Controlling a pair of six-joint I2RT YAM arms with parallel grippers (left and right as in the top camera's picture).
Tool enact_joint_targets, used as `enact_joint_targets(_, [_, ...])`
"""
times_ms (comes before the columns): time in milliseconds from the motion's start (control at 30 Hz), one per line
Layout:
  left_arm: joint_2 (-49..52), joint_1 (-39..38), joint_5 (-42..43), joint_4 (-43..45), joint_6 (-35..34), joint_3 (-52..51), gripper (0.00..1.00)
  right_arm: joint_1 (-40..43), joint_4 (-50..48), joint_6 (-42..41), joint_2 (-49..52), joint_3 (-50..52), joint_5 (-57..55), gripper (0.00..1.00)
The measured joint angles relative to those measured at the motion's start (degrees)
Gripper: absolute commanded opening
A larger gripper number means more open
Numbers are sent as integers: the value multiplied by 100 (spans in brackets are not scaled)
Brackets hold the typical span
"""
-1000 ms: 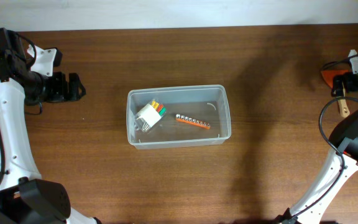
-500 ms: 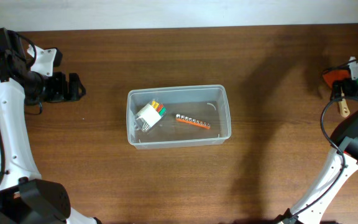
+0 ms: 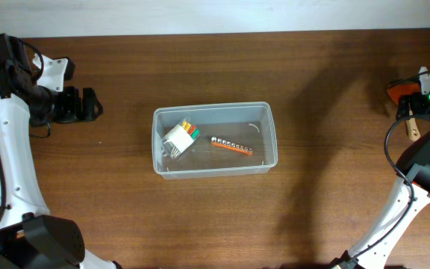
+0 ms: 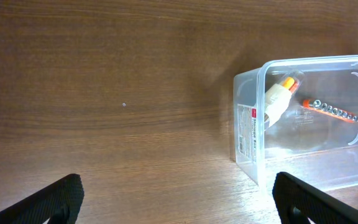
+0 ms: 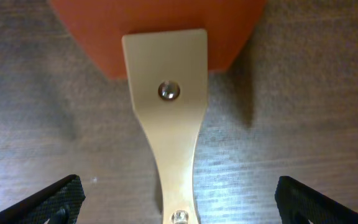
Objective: Pack container
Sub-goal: 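Lower and close the right gripper on the scraper's wooden handle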
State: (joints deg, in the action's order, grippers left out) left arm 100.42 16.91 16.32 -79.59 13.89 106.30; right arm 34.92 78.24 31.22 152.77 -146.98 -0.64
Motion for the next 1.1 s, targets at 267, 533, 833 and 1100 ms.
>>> enact_joint_targets(267, [0,0,0,0,0,0,99,-175,-92,-4,236,0,4,99])
enact_joint_targets(533, [0,0,0,2,0,0,99,-273,-81,2,247,-2,2,99])
enact_joint_targets(833, [0,0,0,2,2,0,99,-232,-81,-2,247,-2,9,99])
enact_joint_targets(1100, [0,0,0,2,0,0,99,-13,-94,0,249,-2,114,99])
